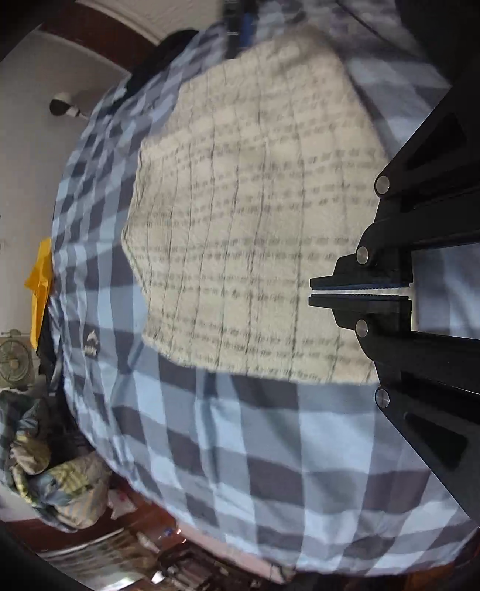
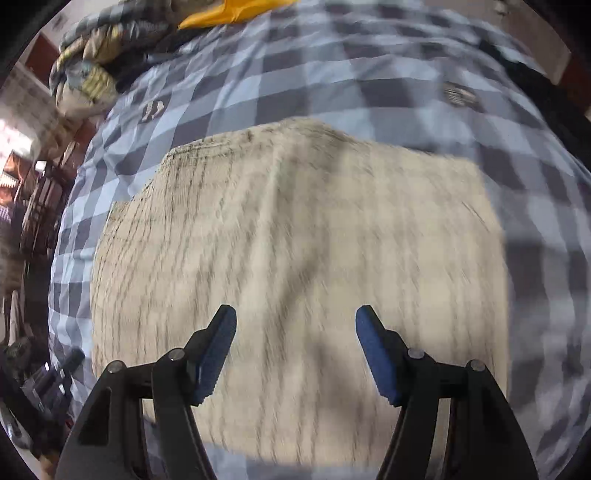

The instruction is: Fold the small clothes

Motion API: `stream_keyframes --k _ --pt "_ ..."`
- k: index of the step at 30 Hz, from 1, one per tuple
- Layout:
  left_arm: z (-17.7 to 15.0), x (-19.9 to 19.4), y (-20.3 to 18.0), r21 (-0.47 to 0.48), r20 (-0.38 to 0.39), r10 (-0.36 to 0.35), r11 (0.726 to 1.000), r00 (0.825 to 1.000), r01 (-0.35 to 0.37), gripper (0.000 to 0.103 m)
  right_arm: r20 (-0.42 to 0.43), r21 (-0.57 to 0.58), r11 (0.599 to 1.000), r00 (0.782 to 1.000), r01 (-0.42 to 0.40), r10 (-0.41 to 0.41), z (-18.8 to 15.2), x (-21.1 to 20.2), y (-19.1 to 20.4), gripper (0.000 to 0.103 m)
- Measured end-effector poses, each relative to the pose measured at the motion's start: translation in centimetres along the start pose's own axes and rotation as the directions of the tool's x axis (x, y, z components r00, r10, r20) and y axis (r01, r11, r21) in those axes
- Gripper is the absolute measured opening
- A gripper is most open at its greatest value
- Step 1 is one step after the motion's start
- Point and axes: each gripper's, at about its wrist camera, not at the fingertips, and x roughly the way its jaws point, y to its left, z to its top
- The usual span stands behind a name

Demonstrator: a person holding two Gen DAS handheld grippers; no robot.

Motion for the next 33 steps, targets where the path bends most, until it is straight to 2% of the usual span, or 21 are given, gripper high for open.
stream_keyframes --k 2,3,5,8,10,12,17,18,20,22,27,30,33 --pt "0.1 0.0 -0.9 0.001 -0.009 -0.039 0.999 0.999 0.039 0.000 0.009 0.062 0.998 1.000 0.016 -0.017 -2.1 -0.4 -1.9 0.064" --pt "0.4 0.4 -1.5 -0.004 -0.026 -0.080 0.997 0.996 0.080 0.000 0.001 0.100 0.995 1.000 0.020 -0.020 -2.2 -0.1 -2.5 0.064" --pt "0.8 1.3 -2.4 -0.013 -0.046 -0.111 0.994 0.993 0.110 0.000 0.017 0.139 0.990 1.000 -0.026 0.024 -2.3 0.4 -2.5 0.064" --pt "1.4 2.4 -3.7 -0.038 -0.033 -0.094 0.995 0.995 0.092 0.000 -0.002 0.128 0.988 0.996 -0.083 0.084 -1.4 2.4 -0.6 0.064" --pt "1.9 3.3 -4.6 -0.038 -0.036 -0.068 0.997 0.997 0.066 0.000 0.023 0.133 0.988 0.997 -0.080 0.077 -1.5 2.8 0.2 0.064" --pt "2.4 4.4 -6.2 0.000 -0.042 -0.010 1.000 0.999 0.010 0.000 0.071 0.156 0.985 0.995 -0.078 0.068 -1.5 3.1 0.3 0.064" --pt "4.0 6.0 -8.5 0.007 -0.097 -0.094 0.995 0.991 0.095 0.000 0.117 0.170 0.985 0.993 -0.031 0.011 -1.8 2.4 -1.1 0.064" --pt "4.4 6.4 -9.1 0.015 -0.113 -0.084 0.996 0.990 0.086 0.000 0.127 0.200 0.979 0.992 -0.044 0.019 -2.7 1.4 -1.5 0.064" --pt "4.7 6.7 -10.0 0.043 -0.119 -0.042 0.998 0.992 0.047 0.000 0.141 0.250 0.965 0.989 -0.076 0.041 -2.3 1.4 -2.5 0.064" --pt "4.7 7.2 -10.8 0.072 -0.134 0.001 0.997 0.991 0.009 0.000 0.147 0.260 0.964 0.989 -0.064 0.025 -2.2 1.4 -2.8 0.064" --pt "3.1 9.7 -10.5 0.075 -0.220 0.040 0.997 0.975 -0.024 0.001 0.135 0.291 0.953 0.990 -0.087 0.049 -2.1 2.0 -3.5 0.064" --pt "1.9 10.2 -10.1 0.059 -0.177 0.034 0.998 0.984 -0.024 0.001 0.120 0.294 0.951 0.991 -0.099 0.066 -2.3 2.3 -3.6 0.064" --pt "0.6 10.0 -10.3 0.055 -0.099 0.046 0.998 0.994 -0.041 0.001 0.096 0.291 0.952 0.992 -0.101 0.076 -2.4 2.8 -3.4 0.064"
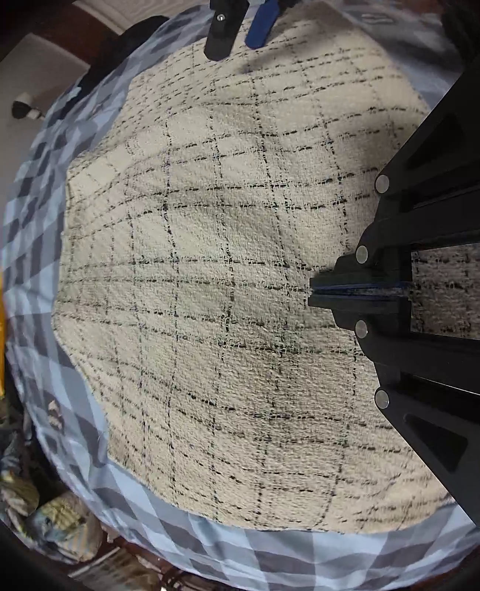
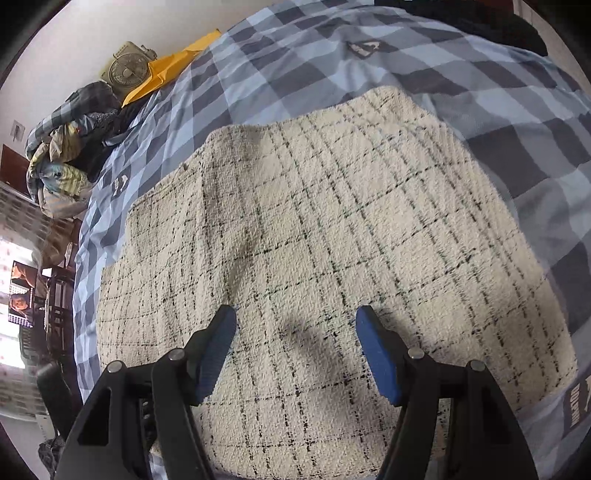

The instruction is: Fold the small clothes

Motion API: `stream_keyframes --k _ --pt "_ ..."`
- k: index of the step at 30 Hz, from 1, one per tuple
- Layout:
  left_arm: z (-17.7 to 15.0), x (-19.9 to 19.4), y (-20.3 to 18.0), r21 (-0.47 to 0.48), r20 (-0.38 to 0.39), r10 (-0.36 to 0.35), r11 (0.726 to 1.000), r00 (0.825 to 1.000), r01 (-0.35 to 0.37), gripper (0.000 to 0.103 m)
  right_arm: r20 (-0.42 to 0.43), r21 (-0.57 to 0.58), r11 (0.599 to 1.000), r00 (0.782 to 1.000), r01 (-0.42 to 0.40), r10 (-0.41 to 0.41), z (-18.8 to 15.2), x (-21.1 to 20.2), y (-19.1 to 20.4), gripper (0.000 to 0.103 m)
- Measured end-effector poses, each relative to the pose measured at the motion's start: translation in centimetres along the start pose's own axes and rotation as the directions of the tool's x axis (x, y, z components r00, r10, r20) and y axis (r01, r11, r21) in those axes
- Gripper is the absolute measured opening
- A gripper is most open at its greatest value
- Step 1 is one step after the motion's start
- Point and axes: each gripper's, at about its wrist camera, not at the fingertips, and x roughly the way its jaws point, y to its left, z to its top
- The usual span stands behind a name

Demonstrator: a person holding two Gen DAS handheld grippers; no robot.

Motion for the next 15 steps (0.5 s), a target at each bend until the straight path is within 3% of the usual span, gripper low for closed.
stream_keyframes --k 4,8,13,15 --pt "-1.2 -0.3 -0.3 0.063 0.079 0.010 0.998 0.997 -0.015 0.001 -0.016 -0.007 1.000 1.000 0.010 -0.010 -0.2 0.4 0.1 0.064" --pt "-0.8 -2.3 1.4 -0.014 0.069 -0.087 0.996 0.994 0.088 0.001 -0.011 -0.003 1.000 1.000 0.005 -0.005 -0.1 0.2 0.0 0.064" --pt "0.7 -6.5 2.3 -0.014 0.183 -0.160 0.986 0.970 0.165 0.001 -0.001 0.009 1.000 1.000 -0.001 0.001 0.0 0.0 -0.1 0.064" --pt "1.3 -8.0 2.8 -0.013 0.210 -0.235 0.970 0.949 0.243 0.001 0.002 0.007 1.000 1.000 -0.001 0.001 0.0 -0.1 -0.1 0.064"
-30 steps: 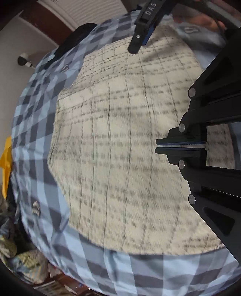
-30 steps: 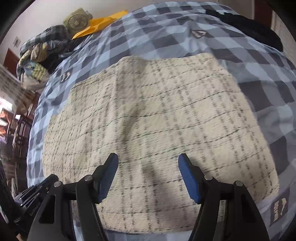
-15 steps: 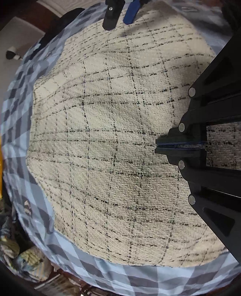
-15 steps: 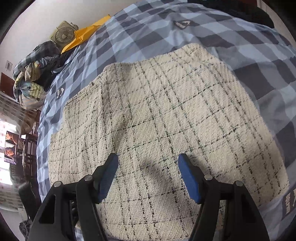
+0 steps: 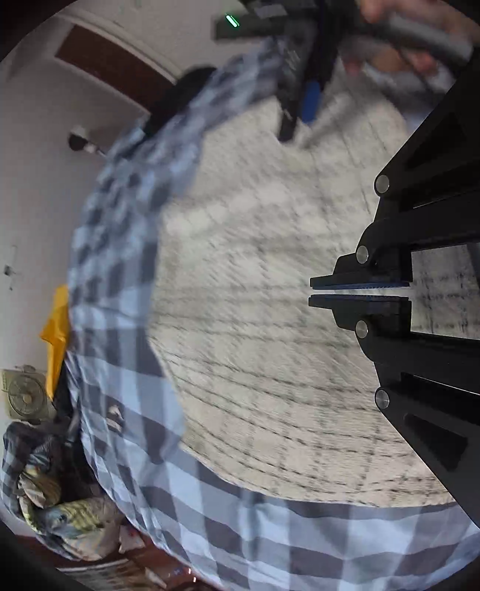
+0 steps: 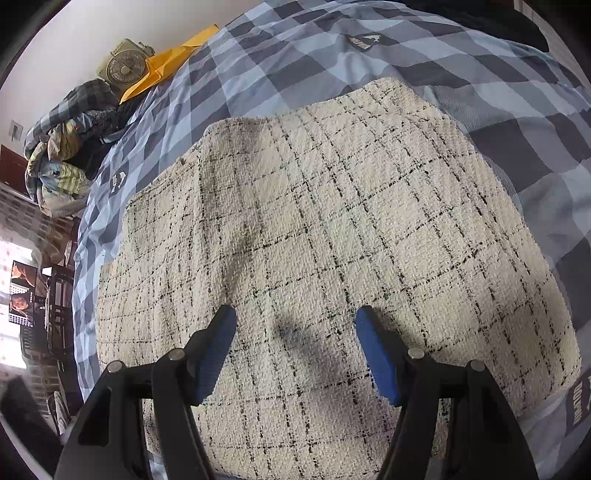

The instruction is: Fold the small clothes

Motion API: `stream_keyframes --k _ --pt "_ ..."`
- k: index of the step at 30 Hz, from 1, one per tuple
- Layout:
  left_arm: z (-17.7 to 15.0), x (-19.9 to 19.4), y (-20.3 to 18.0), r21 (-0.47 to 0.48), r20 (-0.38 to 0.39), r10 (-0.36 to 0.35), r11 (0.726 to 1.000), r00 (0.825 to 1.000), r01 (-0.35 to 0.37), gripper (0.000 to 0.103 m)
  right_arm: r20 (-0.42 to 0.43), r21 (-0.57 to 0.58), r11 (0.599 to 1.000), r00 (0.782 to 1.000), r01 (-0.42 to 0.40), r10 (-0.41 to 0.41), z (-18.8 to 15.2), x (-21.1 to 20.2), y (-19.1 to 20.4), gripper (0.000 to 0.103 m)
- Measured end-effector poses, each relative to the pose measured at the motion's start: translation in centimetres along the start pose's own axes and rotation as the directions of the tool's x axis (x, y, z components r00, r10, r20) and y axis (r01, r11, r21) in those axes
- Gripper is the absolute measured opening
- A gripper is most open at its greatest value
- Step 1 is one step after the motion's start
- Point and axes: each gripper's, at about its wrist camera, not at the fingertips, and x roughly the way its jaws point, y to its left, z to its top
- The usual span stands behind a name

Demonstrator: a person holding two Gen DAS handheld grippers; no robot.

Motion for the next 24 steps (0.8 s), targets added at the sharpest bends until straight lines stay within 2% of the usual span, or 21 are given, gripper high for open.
stream_keyframes --k 1,2,4,6,7,8,9,10,12,14,15,17,19,22,24 --pt "0.4 -0.4 0.3 -0.013 0.003 -0.040 0.999 0.999 0.040 0.001 0.003 -0.001 1.000 1.000 0.001 -0.001 0.0 -0.1 0.0 0.064" --pt "0.8 -1.2 0.6 -0.050 0.001 -0.134 0.990 0.991 0.134 0.001 0.004 -0.002 1.000 1.000 0.002 -0.002 0.0 -0.1 0.0 0.064" --pt "1.9 -1.8 1.3 -0.114 -0.012 -0.278 0.955 0.961 0.275 0.001 0.001 -0.003 1.000 1.000 0.000 0.000 0.1 0.0 0.0 0.064" --pt "2.5 -3.0 1.3 -0.161 0.005 -0.396 0.906 0.918 0.392 0.002 0.000 0.001 1.000 1.000 -0.001 0.001 0.2 0.1 0.0 0.064" --pt "2.6 -3.5 1.0 -0.161 0.017 -0.401 0.903 0.916 0.399 0.005 0.000 0.003 1.000 1.000 -0.003 0.003 0.2 0.1 -0.1 0.064" --pt "2.7 -4.1 0.7 -0.155 0.028 -0.394 0.906 0.919 0.393 0.022 -0.001 0.003 1.000 1.000 -0.003 0.003 0.2 0.1 0.0 0.064" --pt "2.8 -4.4 0.5 -0.146 0.032 -0.388 0.910 0.921 0.389 0.044 -0.002 0.000 1.000 1.000 -0.002 0.002 0.2 0.2 0.1 0.064" --pt "2.9 -4.3 0.3 -0.147 0.018 -0.392 0.909 0.920 0.390 0.099 -0.002 -0.003 1.000 1.000 0.000 0.000 0.2 0.2 0.1 0.064" --pt "3.0 -3.9 0.2 -0.155 0.037 -0.403 0.902 0.914 0.404 0.103 -0.002 -0.004 1.000 1.000 -0.004 0.004 0.1 0.1 0.2 0.064" --pt "3.0 -2.9 0.3 -0.177 0.015 -0.364 0.916 0.931 0.361 0.103 -0.001 -0.003 1.000 1.000 -0.009 0.009 0.1 0.0 0.2 0.064" --pt "3.1 -2.1 0.1 -0.179 -0.017 -0.297 0.940 0.955 0.289 0.103 0.001 -0.002 1.000 1.000 -0.010 0.010 0.1 0.0 0.2 0.064" --pt "3.0 -1.7 0.0 -0.168 -0.028 -0.234 0.959 0.972 0.227 0.103 0.006 0.005 1.000 1.000 -0.010 0.010 0.3 -0.1 0.0 0.064" --pt "3.0 -1.3 -0.4 -0.127 -0.027 -0.133 0.984 0.991 0.128 0.103 0.012 0.017 1.000 1.000 -0.014 0.014 0.4 -0.3 -0.2 0.064" --pt "3.0 -0.9 -1.8 -0.011 0.022 0.002 1.000 1.000 -0.001 0.103 0.021 0.027 0.999 1.000 -0.017 0.016 0.5 -0.5 -0.4 0.064" --pt "2.9 -0.3 -2.8 0.051 0.028 0.023 0.998 0.999 -0.024 0.103 0.024 0.035 0.999 0.999 -0.021 0.020 0.5 -0.7 -0.5 0.064"
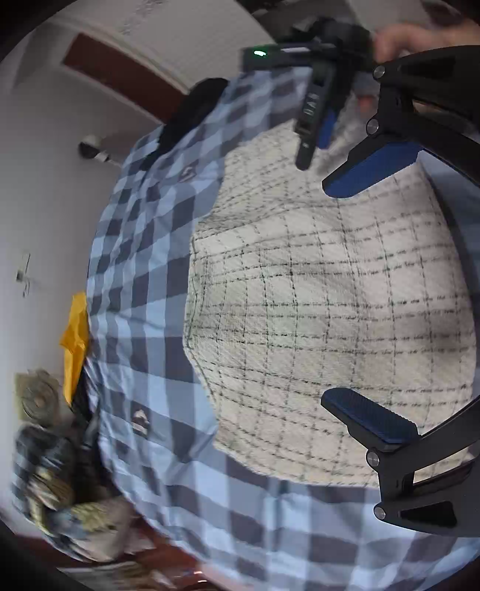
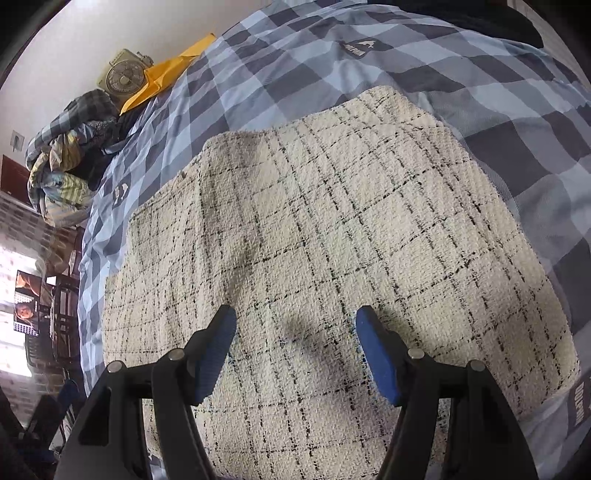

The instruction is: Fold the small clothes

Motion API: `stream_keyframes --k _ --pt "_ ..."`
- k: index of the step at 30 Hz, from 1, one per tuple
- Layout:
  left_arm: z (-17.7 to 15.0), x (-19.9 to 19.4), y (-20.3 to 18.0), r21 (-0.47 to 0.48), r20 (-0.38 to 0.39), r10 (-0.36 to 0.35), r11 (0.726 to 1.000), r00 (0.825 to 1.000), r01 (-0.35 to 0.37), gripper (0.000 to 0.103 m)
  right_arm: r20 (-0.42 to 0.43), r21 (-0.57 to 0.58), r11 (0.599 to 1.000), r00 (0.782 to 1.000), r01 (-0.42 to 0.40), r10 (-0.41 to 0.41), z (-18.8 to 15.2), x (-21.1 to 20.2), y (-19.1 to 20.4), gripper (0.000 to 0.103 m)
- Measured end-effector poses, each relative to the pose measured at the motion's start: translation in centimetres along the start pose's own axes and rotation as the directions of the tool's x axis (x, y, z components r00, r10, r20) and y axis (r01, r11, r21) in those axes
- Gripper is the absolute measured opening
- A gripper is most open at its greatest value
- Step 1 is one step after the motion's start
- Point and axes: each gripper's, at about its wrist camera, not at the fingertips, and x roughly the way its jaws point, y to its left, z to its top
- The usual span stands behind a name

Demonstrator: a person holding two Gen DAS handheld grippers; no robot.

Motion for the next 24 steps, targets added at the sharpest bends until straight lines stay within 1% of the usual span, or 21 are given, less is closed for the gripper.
stream_keyframes --k 3,4,5,6,7,8,10,11,13,14,15,16,18,20,21,22,24 --pt "-0.3 0.4 -0.2 0.029 0.006 -0.059 0.998 0.998 0.059 0.103 0.002 0.006 1.000 1.000 -0.001 0.001 0.1 -0.1 -0.1 0.064" --pt "-0.3 0.3 -0.1 0.036 0.007 -0.059 0.998 0.998 0.059 0.103 0.001 0.008 1.000 1.000 -0.002 0.002 0.1 -0.1 -0.1 0.064" --pt "-0.3 0.6 -0.2 0.047 0.004 -0.044 0.998 0.999 0.044 0.103 0.000 0.010 1.000 1.000 -0.004 0.004 0.1 0.0 -0.2 0.064" --pt "-0.1 1.5 -0.6 0.071 -0.001 0.000 0.997 1.000 0.000 0.103 -0.001 0.010 1.000 1.000 -0.005 0.005 0.2 0.0 -0.2 0.064" --pt "0.1 1.7 -1.0 0.089 -0.005 0.029 0.996 1.000 -0.028 0.103 0.000 0.013 1.000 1.000 -0.006 0.006 0.3 0.0 -0.3 0.064" --pt "0.5 2.8 -1.7 0.122 -0.015 0.070 0.990 0.997 -0.067 0.103 0.003 0.018 1.000 1.000 -0.006 0.005 0.4 -0.1 -0.5 0.064" --pt "0.8 4.1 -2.9 0.165 -0.034 0.085 0.983 0.996 -0.078 0.103 0.022 0.030 1.000 1.000 0.007 -0.008 0.5 -0.4 -0.8 0.064" --pt "1.1 4.8 -3.5 0.178 -0.045 0.077 0.982 0.996 -0.067 0.103 0.034 0.035 0.999 0.999 0.023 -0.024 0.6 -0.6 -1.0 0.064" --pt "1.7 6.4 -4.1 0.146 -0.103 -0.018 0.989 0.994 0.033 0.103 0.064 0.050 0.995 0.994 0.083 -0.086 0.8 -1.1 -1.5 0.064" --pt "2.0 7.4 -4.2 0.108 -0.145 -0.082 0.989 0.986 0.098 0.103 0.075 0.058 0.993 0.991 0.105 -0.109 0.9 -1.3 -1.8 0.064" --pt "2.3 8.5 -4.3 0.069 -0.179 -0.131 0.987 0.975 0.145 0.103 0.085 0.069 0.991 0.989 0.118 -0.124 1.1 -1.5 -2.1 0.064" --pt "2.3 9.0 -4.5 0.059 -0.190 -0.135 0.987 0.972 0.148 0.103 0.091 0.082 0.989 0.987 0.122 -0.129 1.2 -1.6 -2.5 0.064" --pt "2.4 10.6 -5.0 0.076 -0.213 -0.072 0.993 0.974 0.090 0.103 0.081 0.101 0.989 0.989 0.112 -0.121 1.4 -1.3 -3.0 0.064" --pt "2.4 11.8 -5.3 0.118 -0.222 -0.002 0.993 0.975 0.029 0.103 0.057 0.078 0.990 0.991 0.117 -0.122 1.4 -0.7 -2.9 0.064" --pt "2.3 12.2 -5.3 0.142 -0.219 0.046 0.990 0.975 -0.015 0.103 0.041 0.043 0.988 0.988 0.146 -0.148 1.3 -0.2 -2.5 0.064" --pt "2.2 12.5 -5.0 0.162 -0.212 0.093 0.985 0.973 -0.059 0.103 0.017 -0.022 0.979 0.980 0.201 -0.200 1.2 0.7 -1.8 0.064" --pt "2.0 12.7 -3.7 0.186 -0.194 0.181 0.972 0.964 -0.145 0.103 -0.025 -0.110 0.959 0.964 0.262 -0.266 1.0 2.3 -1.2 0.064"
